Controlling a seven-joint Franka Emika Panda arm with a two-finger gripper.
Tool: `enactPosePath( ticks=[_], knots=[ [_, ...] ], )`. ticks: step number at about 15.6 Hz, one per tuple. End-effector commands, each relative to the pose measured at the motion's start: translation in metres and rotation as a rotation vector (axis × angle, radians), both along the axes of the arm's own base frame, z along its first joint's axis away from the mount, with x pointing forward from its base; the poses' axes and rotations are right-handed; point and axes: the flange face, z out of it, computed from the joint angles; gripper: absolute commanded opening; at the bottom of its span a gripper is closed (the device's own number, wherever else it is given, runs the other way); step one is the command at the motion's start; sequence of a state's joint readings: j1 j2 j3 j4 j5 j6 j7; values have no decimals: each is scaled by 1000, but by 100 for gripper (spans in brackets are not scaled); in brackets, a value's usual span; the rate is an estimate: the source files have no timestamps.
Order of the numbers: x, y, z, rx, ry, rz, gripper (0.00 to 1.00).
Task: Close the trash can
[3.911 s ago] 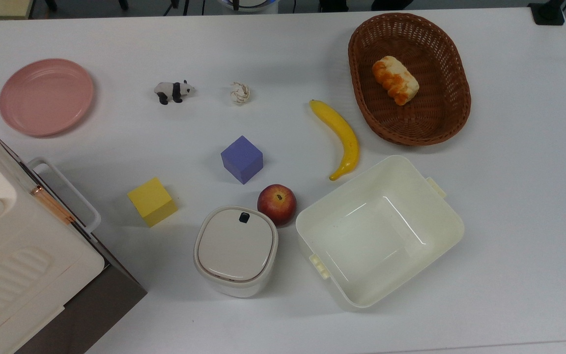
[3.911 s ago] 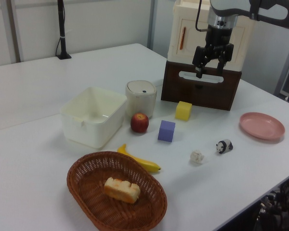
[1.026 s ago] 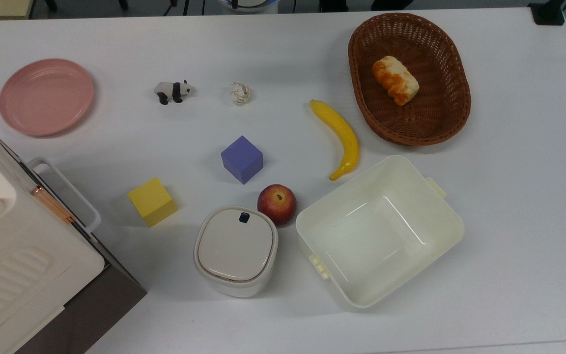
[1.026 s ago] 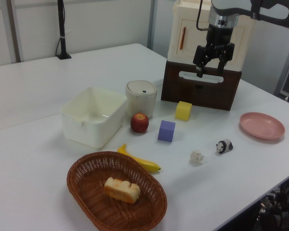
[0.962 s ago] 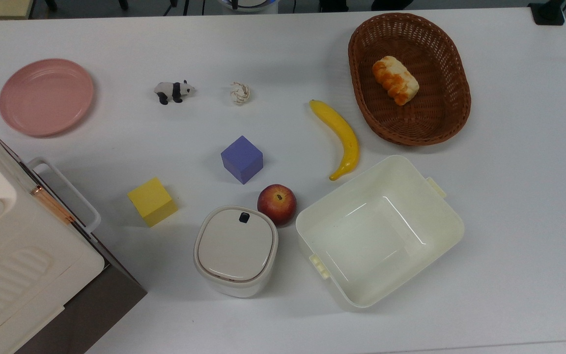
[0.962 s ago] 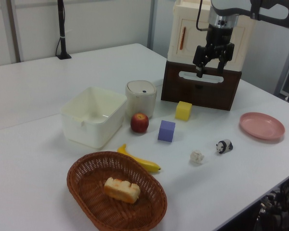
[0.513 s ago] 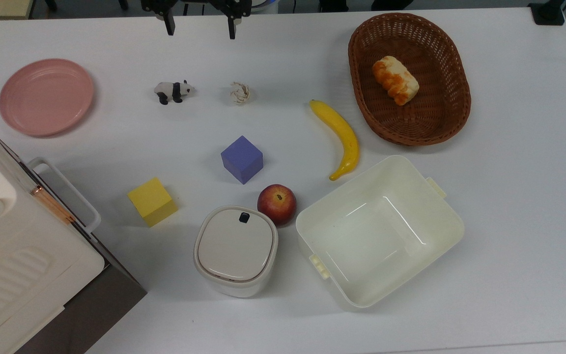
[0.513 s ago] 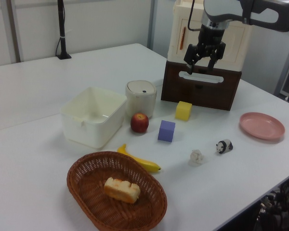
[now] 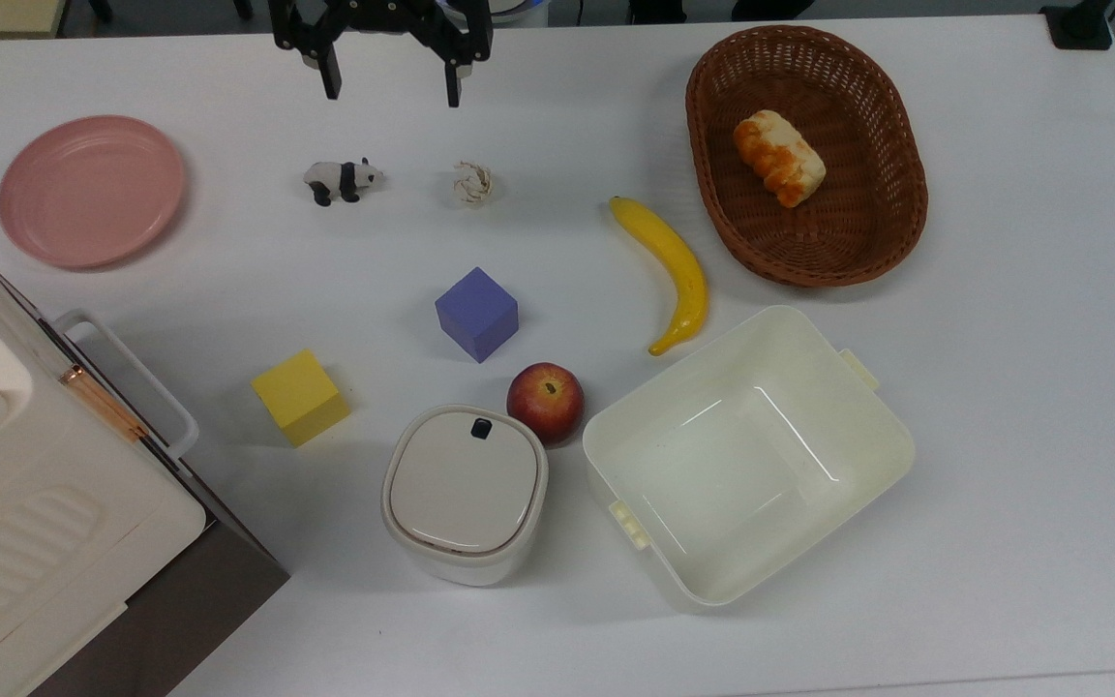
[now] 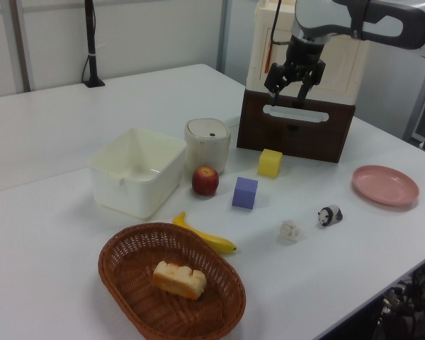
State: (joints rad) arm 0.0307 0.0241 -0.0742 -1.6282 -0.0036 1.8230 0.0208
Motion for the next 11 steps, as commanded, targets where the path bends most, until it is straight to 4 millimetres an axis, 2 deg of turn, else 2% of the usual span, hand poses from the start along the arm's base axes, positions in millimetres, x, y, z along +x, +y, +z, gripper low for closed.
enactPosePath(
  ticks=[1,5,11],
  knots=[
    [12,0,0,17,-61,-23,0],
    [36,4,-14,14,-105,-73,0],
    [100,7,-50,14,-197,-122,0]
  ],
)
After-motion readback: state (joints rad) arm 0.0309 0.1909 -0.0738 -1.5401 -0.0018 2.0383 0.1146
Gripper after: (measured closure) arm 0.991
